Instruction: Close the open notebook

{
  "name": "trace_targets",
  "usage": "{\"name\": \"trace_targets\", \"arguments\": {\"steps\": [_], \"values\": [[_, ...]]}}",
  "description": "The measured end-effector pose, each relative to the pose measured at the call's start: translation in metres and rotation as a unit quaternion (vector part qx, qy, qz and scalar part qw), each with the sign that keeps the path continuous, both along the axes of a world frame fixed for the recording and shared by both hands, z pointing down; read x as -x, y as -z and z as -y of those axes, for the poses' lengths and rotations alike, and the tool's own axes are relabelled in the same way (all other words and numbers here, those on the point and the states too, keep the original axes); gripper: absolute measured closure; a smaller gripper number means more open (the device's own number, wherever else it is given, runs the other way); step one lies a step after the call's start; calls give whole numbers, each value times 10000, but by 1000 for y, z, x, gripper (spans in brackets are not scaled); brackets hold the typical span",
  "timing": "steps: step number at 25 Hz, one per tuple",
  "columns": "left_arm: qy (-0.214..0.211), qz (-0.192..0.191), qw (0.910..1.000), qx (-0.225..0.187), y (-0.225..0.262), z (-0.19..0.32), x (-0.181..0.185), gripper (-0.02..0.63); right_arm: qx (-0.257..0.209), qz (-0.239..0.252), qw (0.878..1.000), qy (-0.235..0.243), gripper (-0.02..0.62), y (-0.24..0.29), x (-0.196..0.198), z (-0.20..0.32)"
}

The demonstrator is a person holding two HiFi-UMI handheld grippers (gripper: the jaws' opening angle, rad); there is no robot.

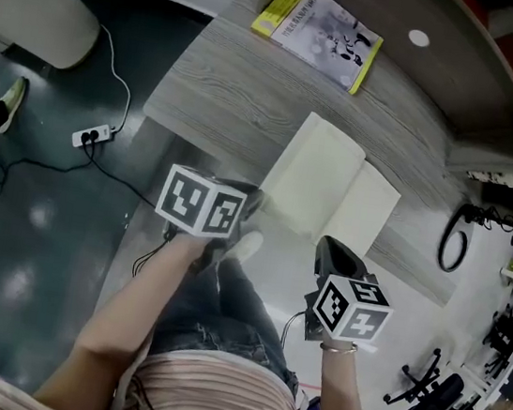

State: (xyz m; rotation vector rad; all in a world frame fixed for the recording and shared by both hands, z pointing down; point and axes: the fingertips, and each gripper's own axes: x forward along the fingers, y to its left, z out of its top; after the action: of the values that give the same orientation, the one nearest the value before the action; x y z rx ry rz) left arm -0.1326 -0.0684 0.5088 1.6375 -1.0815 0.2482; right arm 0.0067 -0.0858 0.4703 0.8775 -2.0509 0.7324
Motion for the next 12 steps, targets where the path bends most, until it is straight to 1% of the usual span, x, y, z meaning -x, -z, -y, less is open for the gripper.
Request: {"name": "trace_targets", "arguments": {"steps": [6, 12], "values": [[-40, 109, 9999, -84, 12, 1, -2, 574, -92, 42, 9999, -38, 588, 5, 0, 0], [-60, 68, 9998, -184, 23, 0, -4, 577, -147, 30, 9998, -131, 588, 7, -6, -2]]}}
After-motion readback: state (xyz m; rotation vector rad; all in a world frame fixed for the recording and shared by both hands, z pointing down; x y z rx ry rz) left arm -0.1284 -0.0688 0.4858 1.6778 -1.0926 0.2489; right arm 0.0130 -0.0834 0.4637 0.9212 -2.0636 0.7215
